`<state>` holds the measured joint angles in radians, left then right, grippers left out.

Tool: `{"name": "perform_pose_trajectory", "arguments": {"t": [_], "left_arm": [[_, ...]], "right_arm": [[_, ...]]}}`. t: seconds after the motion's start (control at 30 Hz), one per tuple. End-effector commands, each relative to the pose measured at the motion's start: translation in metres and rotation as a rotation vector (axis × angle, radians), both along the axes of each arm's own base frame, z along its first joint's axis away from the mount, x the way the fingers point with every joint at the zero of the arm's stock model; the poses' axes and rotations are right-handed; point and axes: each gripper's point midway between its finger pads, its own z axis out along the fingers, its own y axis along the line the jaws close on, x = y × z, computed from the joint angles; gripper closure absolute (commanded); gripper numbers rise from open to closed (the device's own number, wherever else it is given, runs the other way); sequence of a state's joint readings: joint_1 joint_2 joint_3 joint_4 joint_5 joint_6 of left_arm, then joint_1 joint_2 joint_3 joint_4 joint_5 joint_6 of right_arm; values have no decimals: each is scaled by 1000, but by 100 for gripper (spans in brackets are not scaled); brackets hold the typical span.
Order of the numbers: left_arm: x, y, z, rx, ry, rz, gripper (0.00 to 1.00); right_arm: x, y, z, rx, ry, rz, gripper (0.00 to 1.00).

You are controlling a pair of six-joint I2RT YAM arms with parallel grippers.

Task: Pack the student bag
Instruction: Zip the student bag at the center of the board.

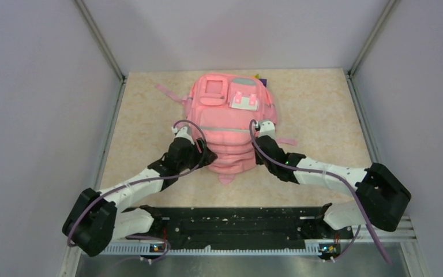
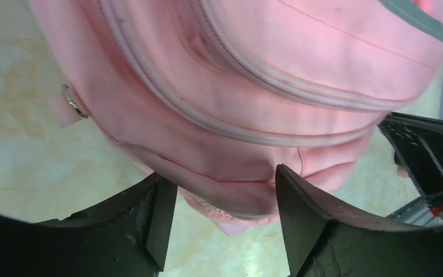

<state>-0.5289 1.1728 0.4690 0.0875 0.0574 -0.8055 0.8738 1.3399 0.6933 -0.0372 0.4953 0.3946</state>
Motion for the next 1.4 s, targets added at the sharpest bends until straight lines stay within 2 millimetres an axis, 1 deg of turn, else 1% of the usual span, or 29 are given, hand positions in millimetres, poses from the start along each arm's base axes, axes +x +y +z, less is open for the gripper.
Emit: {"name": "perform_pose_trajectory", "arguments": {"t": [0.0,0.07,0.17,0.23,0.27,0.3,0.37,0.43,0.53,0.57,0.67,0.83,0.93,1.1,1.23,1.37], "left_arm": [[0,-21,35,-106,-85,51,33],[-2,-21,28,-112,-69,68,33],[-8,-22,10,-88,-10,60,34],[-13,-24,1,-69,16,44,36],[-14,-23,-2,-58,25,43,40],[-14,-22,-5,-45,27,45,47],[-12,-15,-7,-12,20,64,65],[-9,-6,-5,29,5,93,80],[-6,8,1,100,-31,117,98],[-7,14,1,130,-33,122,100],[-7,29,5,183,-45,133,100],[-15,48,4,203,-33,132,100],[-23,57,0,214,-13,121,100],[-32,68,-3,230,10,109,100],[-35,82,-7,264,29,130,100],[-36,87,-11,241,43,140,100]], "right_arm": [[5,11,5,59,-19,11,100],[6,10,2,53,-14,8,100],[7,12,3,55,-13,6,100],[7,12,3,60,-17,5,100],[7,12,3,63,-18,5,100],[7,11,4,63,-22,2,100],[8,7,4,49,-30,-9,100],[10,-2,3,8,-44,-36,100],[13,-24,-1,-99,-57,-105,100],[15,-29,-2,-125,-62,-120,100],[20,-40,-7,-148,-51,-150,100],[30,-49,-1,-134,-72,-171,100],[37,-54,2,-149,-82,-183,100],[55,-61,8,-133,-116,-212,100],[69,-64,13,-124,-143,-214,100],[83,-69,19,-135,-161,-224,100]]}}
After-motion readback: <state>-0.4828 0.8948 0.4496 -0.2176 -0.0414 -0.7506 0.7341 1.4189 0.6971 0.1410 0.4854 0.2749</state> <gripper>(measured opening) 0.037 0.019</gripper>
